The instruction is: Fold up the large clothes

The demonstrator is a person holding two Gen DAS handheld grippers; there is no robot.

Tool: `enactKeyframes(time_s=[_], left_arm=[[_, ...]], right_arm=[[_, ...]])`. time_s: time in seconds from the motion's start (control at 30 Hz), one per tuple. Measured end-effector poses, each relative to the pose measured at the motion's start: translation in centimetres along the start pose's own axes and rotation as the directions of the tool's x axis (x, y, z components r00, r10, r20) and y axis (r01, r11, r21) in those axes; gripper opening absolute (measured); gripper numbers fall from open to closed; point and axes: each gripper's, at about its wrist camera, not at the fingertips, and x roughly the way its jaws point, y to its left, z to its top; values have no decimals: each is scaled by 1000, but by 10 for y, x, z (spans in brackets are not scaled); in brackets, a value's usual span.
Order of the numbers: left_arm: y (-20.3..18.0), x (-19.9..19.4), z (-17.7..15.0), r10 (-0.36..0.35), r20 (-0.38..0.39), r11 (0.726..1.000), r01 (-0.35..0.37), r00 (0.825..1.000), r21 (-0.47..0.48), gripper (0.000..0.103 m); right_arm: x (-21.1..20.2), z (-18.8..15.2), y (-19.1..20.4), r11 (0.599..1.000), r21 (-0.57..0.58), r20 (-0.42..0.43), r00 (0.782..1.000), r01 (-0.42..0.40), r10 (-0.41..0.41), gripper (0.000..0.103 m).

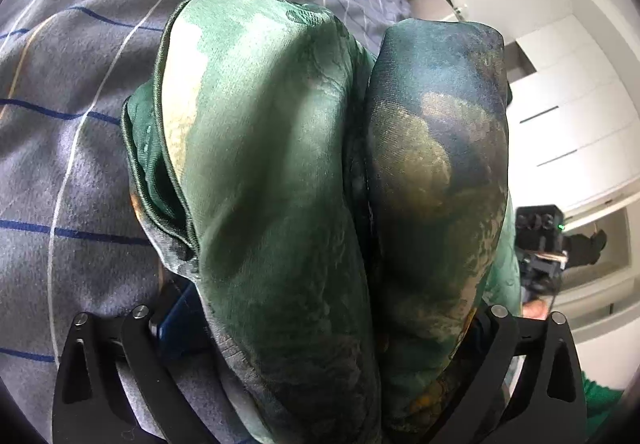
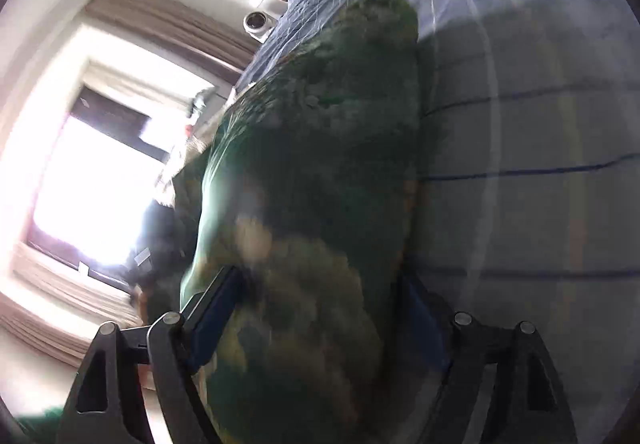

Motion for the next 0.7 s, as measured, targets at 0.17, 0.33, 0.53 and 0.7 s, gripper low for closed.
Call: enactKeyframes(time_s=[0.17, 0.33, 0.53, 0.7], left_arm=[[-15, 1, -6, 64, 69, 997, -62, 996, -35, 95], [-53, -33, -24, 29, 175, 1000, -29, 984, -2, 63], [-127, -67, -2, -41, 267, 991, 5, 963, 134, 62], [-162, -53, 58, -100, 313, 983, 46, 944, 176, 62]], right_arm=[[17, 1, 15, 994, -68, 7, 996, 85, -85, 69], [-12, -10, 58, 971, -225, 83, 994, 83, -66, 59], [-69, 11, 94, 935, -355, 185, 978, -24, 95, 59], [-91, 75, 85, 919, -390, 241, 958, -48, 152, 59]])
